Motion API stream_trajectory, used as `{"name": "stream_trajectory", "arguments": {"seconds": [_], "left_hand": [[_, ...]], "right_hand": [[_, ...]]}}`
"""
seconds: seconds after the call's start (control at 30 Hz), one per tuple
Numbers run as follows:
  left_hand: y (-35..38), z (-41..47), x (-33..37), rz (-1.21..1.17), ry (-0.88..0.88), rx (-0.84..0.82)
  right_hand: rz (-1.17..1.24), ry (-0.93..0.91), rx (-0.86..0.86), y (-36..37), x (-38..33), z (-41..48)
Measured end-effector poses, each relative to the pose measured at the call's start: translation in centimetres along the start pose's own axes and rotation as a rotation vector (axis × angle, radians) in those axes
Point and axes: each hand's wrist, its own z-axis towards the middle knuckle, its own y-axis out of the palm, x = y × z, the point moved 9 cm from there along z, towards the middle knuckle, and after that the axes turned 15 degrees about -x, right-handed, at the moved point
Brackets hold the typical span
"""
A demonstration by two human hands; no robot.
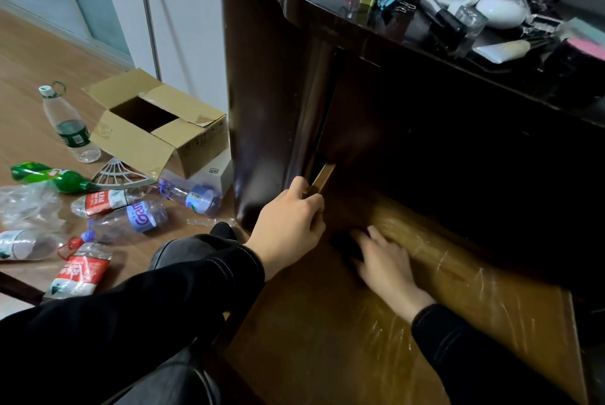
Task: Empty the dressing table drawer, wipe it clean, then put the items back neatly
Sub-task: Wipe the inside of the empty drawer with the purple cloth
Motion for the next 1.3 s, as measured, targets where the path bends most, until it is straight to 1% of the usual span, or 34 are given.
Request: {"name": "stream_trajectory", "arguments": {"seconds": [0.07,0.17,0.2,0.27,0.33,0.4,0.47,0.53,0.6,0.63,0.67,0.73,0.8,0.87,0.9,1.03,1.07,1.13,1.23,1.3], "left_hand": [[0.0,0.0,0.0,-0.013,0.002,0.004],[-0.1,-0.2,0.1,-0.018,0.000,0.000],[-0.2,-0.2,0.1,-0.022,0.000,-0.002],[-0.2,-0.2,0.1,-0.025,0.000,-0.007],[0.0,-0.1,0.1,-0.029,0.007,-0.012],[0.0,0.0,0.1,-0.025,0.014,-0.012],[-0.1,-0.1,0.1,-0.033,0.010,-0.009],[-0.2,-0.2,0.1,-0.037,0.007,-0.010],[-0.3,-0.2,0.2,-0.043,0.003,-0.012],[-0.3,-0.2,0.2,-0.043,0.004,-0.014],[-0.4,-0.3,0.2,-0.044,0.001,-0.018],[-0.3,-0.3,0.3,-0.044,-0.001,-0.023],[-0.3,-0.3,0.3,-0.038,0.003,-0.020],[-0.4,-0.2,0.3,-0.037,0.008,-0.017],[-0.5,-0.2,0.4,-0.039,0.010,-0.021],[-0.6,-0.4,0.5,-0.043,-0.004,-0.033],[-0.6,-0.5,0.6,-0.041,-0.003,-0.036],[-0.6,-0.5,0.6,-0.041,-0.002,-0.031],[-0.6,-0.3,0.4,-0.043,0.000,-0.015],[-0.5,-0.2,0.4,-0.035,0.005,-0.014]], "right_hand": [[0.007,0.039,0.032,-1.1,1.4,1.2],[0.088,0.216,0.080,-3.7,3.9,3.4],[0.101,0.240,0.091,-3.9,4.0,3.6],[0.109,0.199,0.095,-3.0,2.8,2.9],[0.112,0.112,0.055,-0.5,1.3,0.9],[0.059,0.056,0.028,1.3,0.9,-0.6],[0.043,0.058,0.077,0.5,1.9,-0.2],[0.093,0.155,0.126,-1.5,3.8,1.5],[0.136,0.278,0.112,-3.3,5.6,3.0],[0.144,0.300,0.100,-3.6,5.8,3.3],[0.148,0.289,0.096,-3.6,5.5,3.3],[0.123,0.200,0.094,-2.8,3.9,1.9],[0.044,0.085,0.085,-0.9,2.2,0.1],[-0.029,0.032,0.082,-0.1,2.1,-0.2],[-0.031,0.042,0.099,-0.5,2.7,0.3],[0.145,0.291,0.088,-3.0,6.4,3.1],[0.143,0.307,0.083,-3.3,6.3,3.3],[0.109,0.236,0.083,-2.9,4.7,2.4],[0.056,0.087,0.038,0.3,1.6,-1.3],[-0.011,0.016,0.041,1.8,0.4,-3.1]]}}
